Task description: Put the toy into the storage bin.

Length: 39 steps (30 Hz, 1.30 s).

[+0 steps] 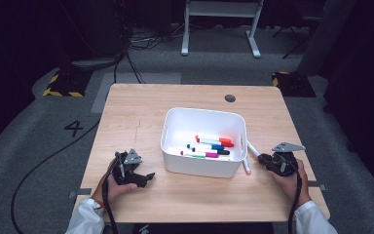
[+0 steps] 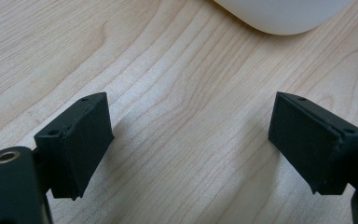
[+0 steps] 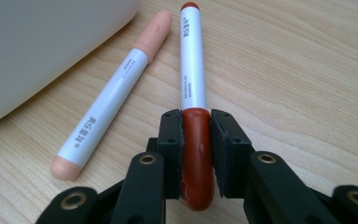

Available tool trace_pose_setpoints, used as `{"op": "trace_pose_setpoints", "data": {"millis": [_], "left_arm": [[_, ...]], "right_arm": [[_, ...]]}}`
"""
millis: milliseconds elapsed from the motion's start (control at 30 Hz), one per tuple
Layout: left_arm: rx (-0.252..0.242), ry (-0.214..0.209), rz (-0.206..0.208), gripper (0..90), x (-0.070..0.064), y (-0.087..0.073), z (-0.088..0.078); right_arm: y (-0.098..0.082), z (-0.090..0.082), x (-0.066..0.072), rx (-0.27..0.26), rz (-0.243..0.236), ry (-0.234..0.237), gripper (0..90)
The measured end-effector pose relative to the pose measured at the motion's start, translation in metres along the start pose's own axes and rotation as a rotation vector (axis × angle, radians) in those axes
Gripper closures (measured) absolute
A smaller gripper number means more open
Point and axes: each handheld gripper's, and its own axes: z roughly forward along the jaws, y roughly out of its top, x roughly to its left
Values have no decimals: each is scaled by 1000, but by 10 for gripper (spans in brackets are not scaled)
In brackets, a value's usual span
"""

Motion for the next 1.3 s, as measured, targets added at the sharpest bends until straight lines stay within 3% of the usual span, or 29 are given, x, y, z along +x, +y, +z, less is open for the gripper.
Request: {"op": "trace_pose_setpoints", "data": {"millis": [367, 533, 667, 733, 933, 1300], "left_arm": [[0, 0, 0, 136, 0, 0, 0], [-1, 1, 0, 136, 0, 0, 0], [-1, 2, 0, 136, 0, 0, 0], [0, 0, 1, 136, 0, 0, 0], [0, 0, 0, 136, 0, 0, 0], [0, 0, 0, 136, 0, 0, 0]], "right_arm": [[3, -3, -5, -19, 7, 22, 753], [8, -11, -5, -50, 17, 34, 753], [17, -22, -4, -86, -2, 49, 753], [22, -29, -1, -109, 9, 66, 753], [41, -50, -3, -164, -26, 87, 753], [93, -84, 3, -240, -127, 109, 753]]}}
